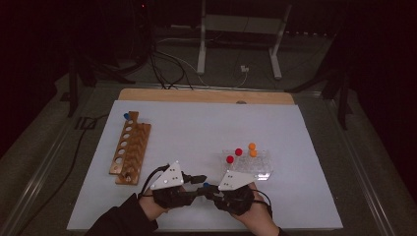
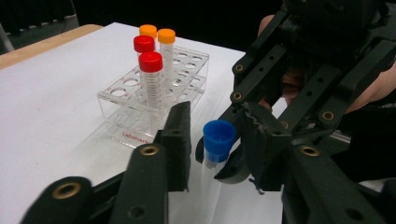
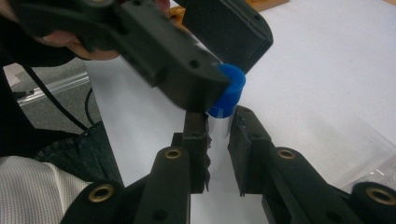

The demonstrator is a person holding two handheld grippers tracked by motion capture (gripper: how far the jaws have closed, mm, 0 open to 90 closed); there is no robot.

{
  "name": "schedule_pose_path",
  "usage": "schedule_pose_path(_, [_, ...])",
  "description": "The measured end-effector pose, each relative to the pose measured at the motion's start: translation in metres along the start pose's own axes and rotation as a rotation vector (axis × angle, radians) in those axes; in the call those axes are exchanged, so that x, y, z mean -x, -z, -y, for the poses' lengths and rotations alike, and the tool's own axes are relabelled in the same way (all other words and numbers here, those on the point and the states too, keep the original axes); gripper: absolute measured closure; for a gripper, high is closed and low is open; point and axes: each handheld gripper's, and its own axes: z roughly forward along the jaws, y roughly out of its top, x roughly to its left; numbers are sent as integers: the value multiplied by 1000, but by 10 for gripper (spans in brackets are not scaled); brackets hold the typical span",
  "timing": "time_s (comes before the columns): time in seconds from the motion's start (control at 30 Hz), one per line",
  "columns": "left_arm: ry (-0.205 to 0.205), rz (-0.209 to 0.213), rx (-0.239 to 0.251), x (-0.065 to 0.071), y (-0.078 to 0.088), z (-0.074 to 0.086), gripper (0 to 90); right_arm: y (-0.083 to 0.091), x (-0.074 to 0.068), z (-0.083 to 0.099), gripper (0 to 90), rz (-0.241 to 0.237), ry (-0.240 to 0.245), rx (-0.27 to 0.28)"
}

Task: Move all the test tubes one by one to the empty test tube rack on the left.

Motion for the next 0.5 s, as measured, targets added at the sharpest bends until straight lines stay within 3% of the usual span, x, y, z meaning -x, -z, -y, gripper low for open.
schedule_pose_path(0.17, [-3, 12, -13, 0, -2, 0, 749, 0, -1, 0, 767, 0, 0, -1])
schedule_pose_path(0.5, [-26, 4, -20, 1, -1, -1, 775, -1, -1, 0, 765, -2, 3, 2])
